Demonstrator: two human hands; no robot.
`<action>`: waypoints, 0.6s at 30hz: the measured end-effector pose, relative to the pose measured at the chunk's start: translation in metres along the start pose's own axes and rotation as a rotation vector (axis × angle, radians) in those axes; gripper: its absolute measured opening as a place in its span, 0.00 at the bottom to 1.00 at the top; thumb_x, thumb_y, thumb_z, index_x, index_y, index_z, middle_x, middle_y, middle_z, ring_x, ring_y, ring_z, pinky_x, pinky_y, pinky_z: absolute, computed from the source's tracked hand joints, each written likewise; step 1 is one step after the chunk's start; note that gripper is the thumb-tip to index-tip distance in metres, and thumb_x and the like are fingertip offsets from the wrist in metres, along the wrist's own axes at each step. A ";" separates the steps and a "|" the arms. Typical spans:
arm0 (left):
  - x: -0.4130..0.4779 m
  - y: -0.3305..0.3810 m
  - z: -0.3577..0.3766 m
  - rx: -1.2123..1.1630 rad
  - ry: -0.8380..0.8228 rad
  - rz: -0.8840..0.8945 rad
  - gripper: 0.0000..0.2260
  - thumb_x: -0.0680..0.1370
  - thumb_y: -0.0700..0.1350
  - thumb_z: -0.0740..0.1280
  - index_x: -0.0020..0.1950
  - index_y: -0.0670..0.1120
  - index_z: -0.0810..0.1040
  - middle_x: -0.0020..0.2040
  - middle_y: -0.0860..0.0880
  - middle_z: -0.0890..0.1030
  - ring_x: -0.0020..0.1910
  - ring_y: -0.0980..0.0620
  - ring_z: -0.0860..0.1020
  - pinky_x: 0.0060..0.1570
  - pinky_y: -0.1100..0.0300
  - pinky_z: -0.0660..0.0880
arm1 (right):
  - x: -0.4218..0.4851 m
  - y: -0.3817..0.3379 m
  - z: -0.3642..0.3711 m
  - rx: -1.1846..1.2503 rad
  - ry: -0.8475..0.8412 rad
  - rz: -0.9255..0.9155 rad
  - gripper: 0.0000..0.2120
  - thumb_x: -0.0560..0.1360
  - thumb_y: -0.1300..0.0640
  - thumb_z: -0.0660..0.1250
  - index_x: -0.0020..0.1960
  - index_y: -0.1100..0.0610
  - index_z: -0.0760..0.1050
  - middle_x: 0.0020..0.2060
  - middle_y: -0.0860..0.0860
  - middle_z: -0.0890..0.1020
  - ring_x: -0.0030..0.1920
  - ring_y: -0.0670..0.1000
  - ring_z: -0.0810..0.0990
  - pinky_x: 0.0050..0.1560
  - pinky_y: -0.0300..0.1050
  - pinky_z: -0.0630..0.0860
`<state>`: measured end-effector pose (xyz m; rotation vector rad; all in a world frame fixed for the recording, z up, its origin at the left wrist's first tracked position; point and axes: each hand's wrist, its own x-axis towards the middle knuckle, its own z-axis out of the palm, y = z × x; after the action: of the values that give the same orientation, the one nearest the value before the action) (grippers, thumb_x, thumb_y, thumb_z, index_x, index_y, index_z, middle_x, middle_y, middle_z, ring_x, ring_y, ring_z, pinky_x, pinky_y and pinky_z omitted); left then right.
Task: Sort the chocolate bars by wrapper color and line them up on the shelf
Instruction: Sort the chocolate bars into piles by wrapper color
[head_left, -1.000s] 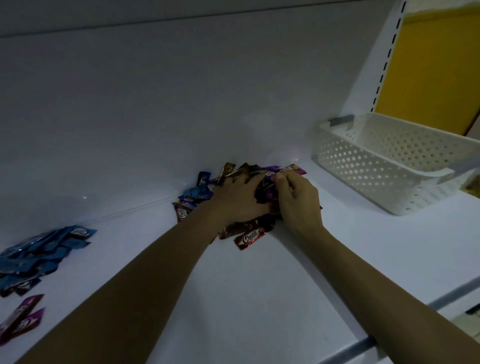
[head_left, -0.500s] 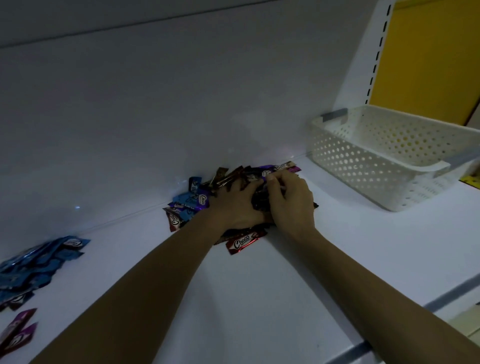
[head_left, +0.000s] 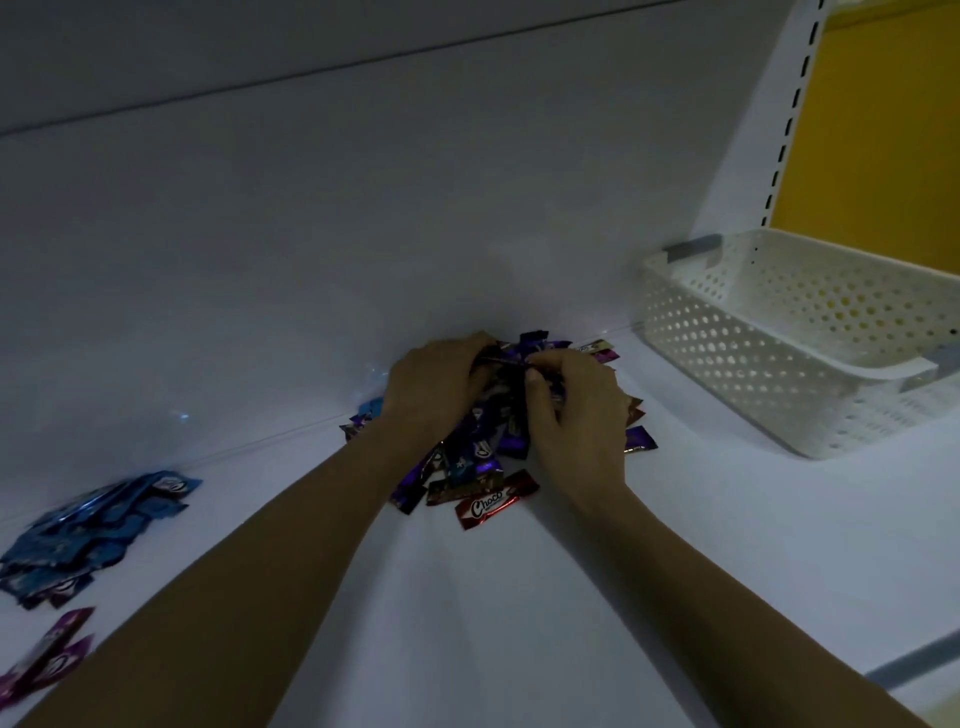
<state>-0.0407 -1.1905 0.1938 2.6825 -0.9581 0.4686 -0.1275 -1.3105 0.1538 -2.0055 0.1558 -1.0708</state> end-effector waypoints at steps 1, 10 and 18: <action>-0.002 -0.003 -0.003 -0.012 0.044 0.005 0.13 0.82 0.49 0.59 0.65 0.49 0.75 0.50 0.47 0.82 0.45 0.47 0.79 0.42 0.55 0.74 | -0.001 -0.002 -0.001 0.007 0.010 -0.020 0.11 0.76 0.56 0.61 0.52 0.57 0.79 0.45 0.50 0.81 0.47 0.46 0.76 0.53 0.49 0.73; -0.022 -0.017 -0.032 -0.320 0.261 -0.195 0.12 0.81 0.50 0.62 0.58 0.45 0.78 0.47 0.48 0.82 0.43 0.50 0.80 0.41 0.58 0.76 | 0.006 -0.024 0.003 0.220 -0.174 0.098 0.10 0.78 0.59 0.62 0.58 0.58 0.75 0.50 0.49 0.78 0.54 0.49 0.75 0.55 0.44 0.74; -0.054 -0.019 -0.073 -0.805 0.432 -0.458 0.04 0.81 0.46 0.63 0.51 0.49 0.77 0.44 0.53 0.82 0.42 0.58 0.81 0.43 0.66 0.76 | 0.018 -0.073 0.034 0.713 -0.334 0.591 0.07 0.81 0.53 0.59 0.52 0.52 0.75 0.48 0.48 0.79 0.49 0.45 0.76 0.48 0.33 0.71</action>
<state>-0.0834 -1.1211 0.2383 1.8635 -0.2840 0.4141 -0.1100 -1.2508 0.2084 -1.3263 0.1483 -0.3257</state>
